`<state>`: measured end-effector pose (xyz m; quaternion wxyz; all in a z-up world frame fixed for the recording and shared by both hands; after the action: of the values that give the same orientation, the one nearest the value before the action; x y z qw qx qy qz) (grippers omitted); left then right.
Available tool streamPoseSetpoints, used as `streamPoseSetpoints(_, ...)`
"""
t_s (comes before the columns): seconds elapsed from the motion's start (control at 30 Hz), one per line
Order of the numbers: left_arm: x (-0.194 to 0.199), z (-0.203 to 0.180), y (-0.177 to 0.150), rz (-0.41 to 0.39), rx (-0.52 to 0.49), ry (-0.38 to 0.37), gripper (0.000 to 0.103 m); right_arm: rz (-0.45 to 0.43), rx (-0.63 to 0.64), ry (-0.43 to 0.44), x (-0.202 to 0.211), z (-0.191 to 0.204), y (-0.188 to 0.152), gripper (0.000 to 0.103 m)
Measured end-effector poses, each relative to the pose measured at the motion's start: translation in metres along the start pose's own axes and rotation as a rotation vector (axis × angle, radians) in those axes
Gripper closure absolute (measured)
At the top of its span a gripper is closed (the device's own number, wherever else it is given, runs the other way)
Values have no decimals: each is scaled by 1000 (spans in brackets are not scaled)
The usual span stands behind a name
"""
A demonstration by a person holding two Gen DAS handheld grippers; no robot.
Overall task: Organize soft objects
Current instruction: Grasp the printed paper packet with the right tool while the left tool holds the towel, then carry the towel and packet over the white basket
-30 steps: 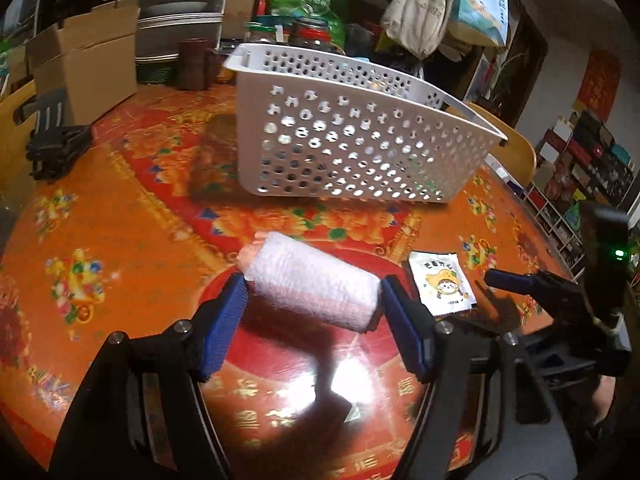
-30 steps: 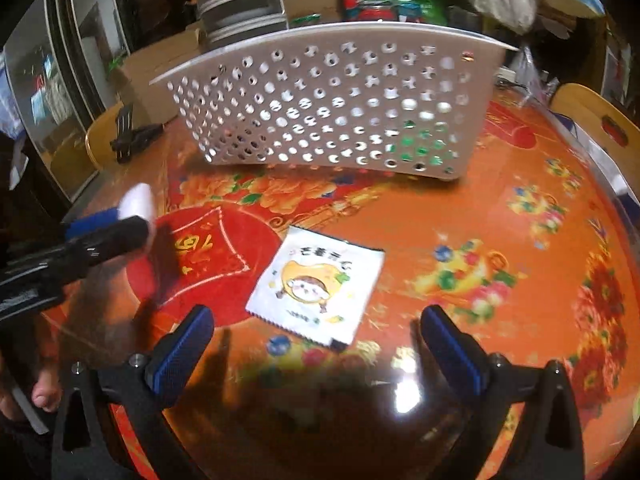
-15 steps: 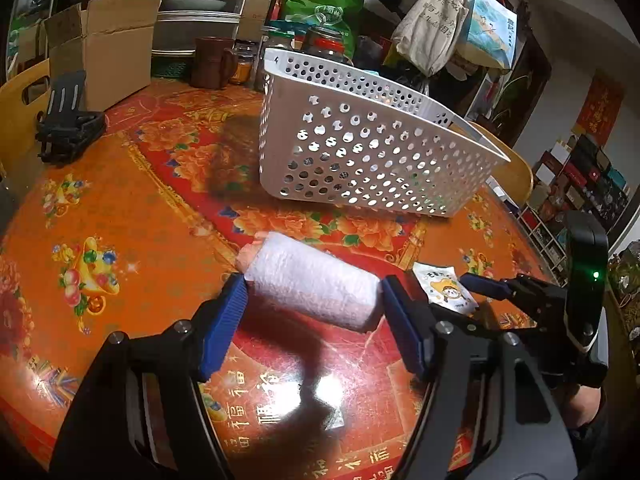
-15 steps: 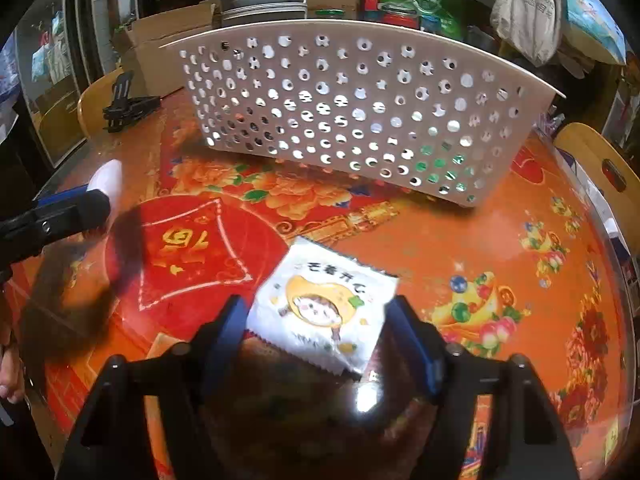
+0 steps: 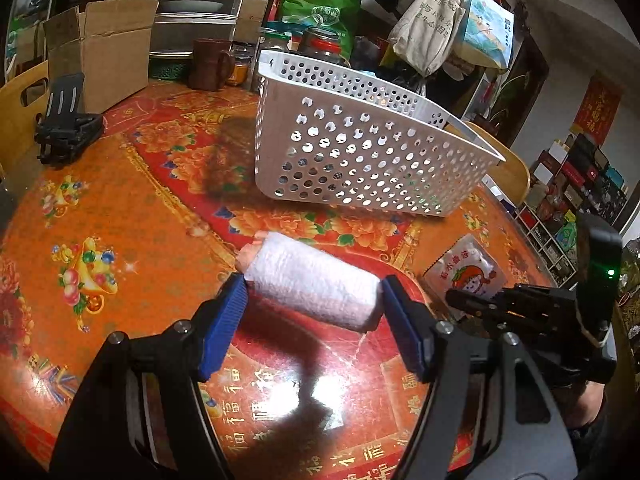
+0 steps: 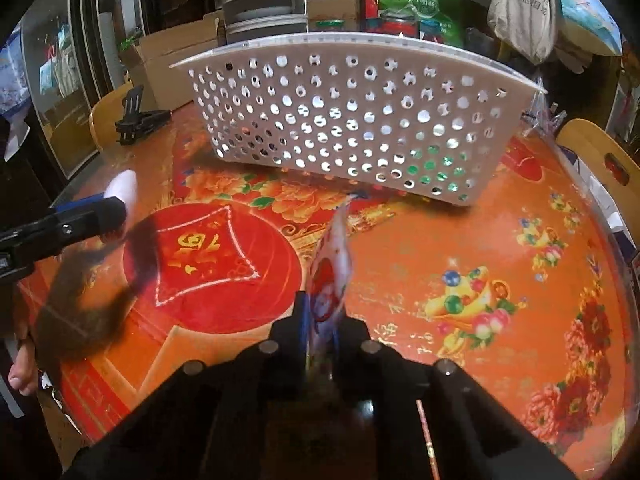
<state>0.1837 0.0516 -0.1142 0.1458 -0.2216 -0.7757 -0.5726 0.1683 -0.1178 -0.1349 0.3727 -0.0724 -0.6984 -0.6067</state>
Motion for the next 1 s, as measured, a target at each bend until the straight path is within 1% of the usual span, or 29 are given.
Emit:
streamPoseSetpoints(0.2, -2, -8, 0, 2, -11, -6, 36, -42, -12, 12, 16, -6, 6, 100)
streamPoseSetpoints(0.43, -4, -15, -1, 7, -27, -8, 36, -74, -32, 73, 17, -6, 5, 101)
streamPoseSetpoints(0.77, 13, -28, 14, -35, -60, -7, 36, -141, -49, 55, 44, -16, 15, 101)
streamPoseSetpoints(1.0, 27, -44, 36, -72, -117, -2, 36, -203, -57, 45, 67, -28, 35, 101)
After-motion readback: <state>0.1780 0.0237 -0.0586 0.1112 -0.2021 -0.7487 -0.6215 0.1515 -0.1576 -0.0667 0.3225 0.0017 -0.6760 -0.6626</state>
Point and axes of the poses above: each gripper's, at about its wrist camera, not at the fingertips, and x roughly against the way its jaws point, z to its left, y to its top, the point moved 7 cm from there along -x, roughly the way its jaws point, and after that the axes turned 13 degrees about -z, right-handed, at the moved point
